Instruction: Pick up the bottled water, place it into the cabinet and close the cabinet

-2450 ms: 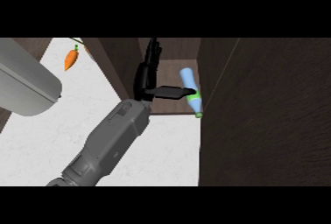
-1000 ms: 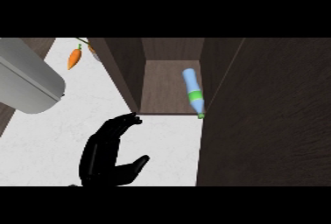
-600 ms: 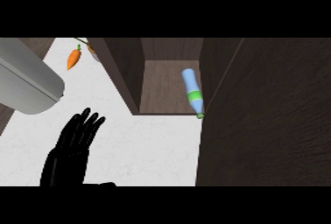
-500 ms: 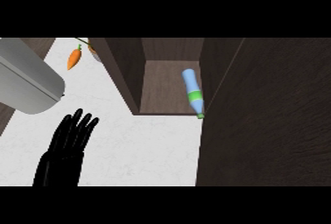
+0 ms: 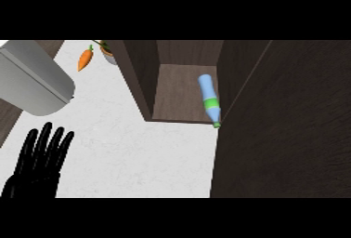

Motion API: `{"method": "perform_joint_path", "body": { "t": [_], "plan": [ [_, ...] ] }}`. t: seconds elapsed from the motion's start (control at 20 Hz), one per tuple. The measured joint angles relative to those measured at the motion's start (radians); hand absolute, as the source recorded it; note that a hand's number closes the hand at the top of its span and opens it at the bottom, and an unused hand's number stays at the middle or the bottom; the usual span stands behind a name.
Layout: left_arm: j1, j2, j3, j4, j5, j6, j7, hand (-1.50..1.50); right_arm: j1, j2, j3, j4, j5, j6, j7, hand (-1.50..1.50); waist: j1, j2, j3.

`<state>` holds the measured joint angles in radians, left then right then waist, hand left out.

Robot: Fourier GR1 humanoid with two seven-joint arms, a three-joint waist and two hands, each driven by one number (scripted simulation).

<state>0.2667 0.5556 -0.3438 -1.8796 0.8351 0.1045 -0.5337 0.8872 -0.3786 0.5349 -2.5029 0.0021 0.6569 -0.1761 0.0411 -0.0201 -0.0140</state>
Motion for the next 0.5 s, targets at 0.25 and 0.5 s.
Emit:
{"method": "perform_joint_path", "body": {
  "t": [0.25,0.5],
  "plan": [
    [0.053,0.05,0.048,-0.021,0.041,-0.064,-0.004,-1.5,0.012,0.034,0.031,0.006,-0.002,-0.087,0.016,1.5,0.025,0.011,0.0],
    [0.073,0.094,0.089,-0.032,0.073,-0.127,-0.001,-1.5,-0.031,0.049,0.048,0.011,-0.007,-0.139,0.044,1.5,0.064,0.022,-0.001]
  ]
}}
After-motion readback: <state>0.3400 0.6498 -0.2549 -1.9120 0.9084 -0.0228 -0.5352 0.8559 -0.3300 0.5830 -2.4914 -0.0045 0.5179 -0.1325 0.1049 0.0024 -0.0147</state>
